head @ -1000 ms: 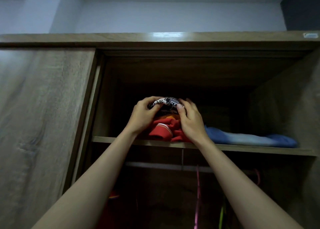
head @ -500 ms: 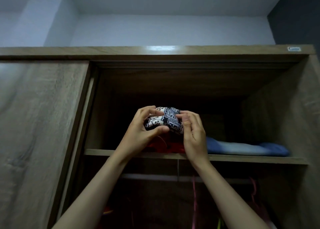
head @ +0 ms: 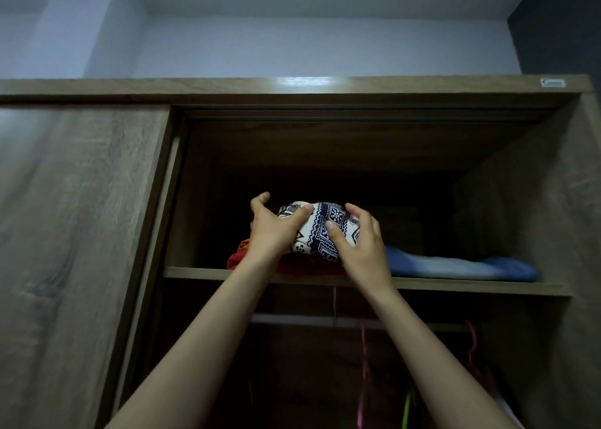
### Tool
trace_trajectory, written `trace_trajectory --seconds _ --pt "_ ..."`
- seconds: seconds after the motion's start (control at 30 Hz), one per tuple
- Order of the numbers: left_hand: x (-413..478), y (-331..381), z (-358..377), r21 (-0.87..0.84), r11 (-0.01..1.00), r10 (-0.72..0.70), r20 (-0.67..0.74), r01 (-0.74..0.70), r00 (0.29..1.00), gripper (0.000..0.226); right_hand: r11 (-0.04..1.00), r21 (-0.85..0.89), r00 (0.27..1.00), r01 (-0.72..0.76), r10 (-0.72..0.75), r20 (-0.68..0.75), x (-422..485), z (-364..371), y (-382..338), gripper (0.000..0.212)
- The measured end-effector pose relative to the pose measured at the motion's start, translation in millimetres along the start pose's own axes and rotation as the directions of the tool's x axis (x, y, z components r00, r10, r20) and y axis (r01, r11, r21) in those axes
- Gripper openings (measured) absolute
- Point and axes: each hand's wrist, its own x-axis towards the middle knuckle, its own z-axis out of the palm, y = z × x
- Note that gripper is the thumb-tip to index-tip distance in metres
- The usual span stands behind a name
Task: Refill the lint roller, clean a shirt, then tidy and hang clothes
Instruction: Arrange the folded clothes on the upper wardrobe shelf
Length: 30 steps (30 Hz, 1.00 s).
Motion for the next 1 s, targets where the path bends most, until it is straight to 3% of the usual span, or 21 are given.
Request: trace_trajectory --seconds 0.13,0.23,0.4,0.5,0.63,0.77,1.0 --pt "-4.7 0.0 -0.6 -0.063 0.996 -0.064 0.089 0.07 0.994 0.072 0.998 -0.013 0.994 0.057 -0.056 0.096 -3.7 -3.1 1.8 0.05" --pt "-1.7 -1.8 -8.2 -0.052 0.997 -0.039 0.172 0.049 0.984 0.065 0.987 -0.023 0.98 0.162 -0.158 0.117 -1.3 -6.0 0.7 0.048" --pt "-12.8 -0.1 -14.8 0.023 0.971 0.219 0.296 -0.236 0.93 0.065 0.983 0.001 0.952 0.183 -0.177 0.249 8.7 -8.4 3.0 0.044" --pt "-15.7 -4.1 -16.9 0.046 0.935 0.312 0.368 -0.352 0.876 0.051 0.988 -0.017 0.952 0.151 -0.14 0.273 6.2 -7.8 4.4 0.043" --pt "-18.0 -5.1 -14.0 -0.011 0.926 0.359 0.339 -0.378 0.87 0.034 0.993 -0.097 0.978 0.066 -0.045 0.202 -4.5 -8.2 2.5 0.046" --pt "-20.4 0.1 -8.1 -0.104 0.939 0.344 0.266 -0.328 0.9 0.039 0.99 -0.142 0.99 0.003 0.016 0.137 -10.5 -11.4 -4.4 0.054" --pt "-42.8 10.9 15.5 -0.328 0.888 0.406 0.232 -0.322 0.884 0.045 0.991 -0.107 0.987 -0.08 0.094 0.128 -15.9 -47.0 -21.7 0.074"
